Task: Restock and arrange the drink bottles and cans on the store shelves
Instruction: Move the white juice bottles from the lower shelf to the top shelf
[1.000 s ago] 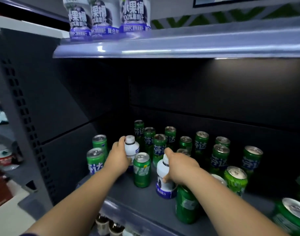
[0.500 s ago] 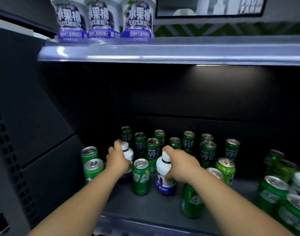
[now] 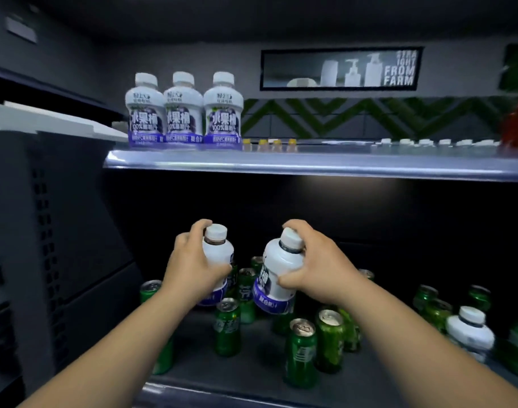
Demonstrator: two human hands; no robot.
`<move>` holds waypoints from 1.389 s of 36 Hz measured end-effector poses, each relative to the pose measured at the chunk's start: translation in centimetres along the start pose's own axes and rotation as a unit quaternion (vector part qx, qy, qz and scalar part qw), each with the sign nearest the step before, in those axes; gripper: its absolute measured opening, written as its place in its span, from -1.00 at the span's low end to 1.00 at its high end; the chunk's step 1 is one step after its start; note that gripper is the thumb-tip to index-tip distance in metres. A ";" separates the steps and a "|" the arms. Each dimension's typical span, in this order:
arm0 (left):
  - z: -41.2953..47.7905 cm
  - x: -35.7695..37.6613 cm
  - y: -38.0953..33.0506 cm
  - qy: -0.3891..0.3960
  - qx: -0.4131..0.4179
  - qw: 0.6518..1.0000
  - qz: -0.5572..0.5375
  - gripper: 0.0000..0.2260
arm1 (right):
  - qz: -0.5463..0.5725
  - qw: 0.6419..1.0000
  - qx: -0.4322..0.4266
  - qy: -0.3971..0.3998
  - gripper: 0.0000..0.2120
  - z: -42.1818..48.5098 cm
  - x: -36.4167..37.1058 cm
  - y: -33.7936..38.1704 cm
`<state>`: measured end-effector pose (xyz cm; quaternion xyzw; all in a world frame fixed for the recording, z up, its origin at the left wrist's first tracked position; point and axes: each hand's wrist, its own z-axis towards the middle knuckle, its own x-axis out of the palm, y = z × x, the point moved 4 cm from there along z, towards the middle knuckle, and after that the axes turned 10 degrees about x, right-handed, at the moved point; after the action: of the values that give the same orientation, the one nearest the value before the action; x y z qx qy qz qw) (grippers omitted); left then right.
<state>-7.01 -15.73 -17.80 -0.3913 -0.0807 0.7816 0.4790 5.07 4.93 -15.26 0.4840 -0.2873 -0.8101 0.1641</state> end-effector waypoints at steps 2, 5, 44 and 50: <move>-1.0 -1.0 -2.9 0.001 0.028 1.000 -0.013 -0.24 | 0.022 1.000 -0.015 0.004 -0.23 -1.7 -1.7 0.5; -2.4 -2.0 -6.9 0.001 0.070 0.997 -0.027 -0.21 | 0.042 0.998 -0.041 0.006 -0.17 -4.2 -4.3 1.4; 15.7 -8.1 -26.2 -0.143 0.286 0.939 -0.127 -0.33 | 0.157 0.945 -0.100 -0.269 -0.25 4.7 -24.2 10.4; 18.4 -4.5 -23.4 -0.116 0.241 0.957 -0.115 -0.32 | 0.112 0.946 -0.059 -0.298 -0.27 7.9 -22.1 8.0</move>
<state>-2.58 -2.44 8.81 -0.1588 0.0108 0.7576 0.6330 8.56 13.11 7.92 0.1749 -0.3274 -0.9092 0.1887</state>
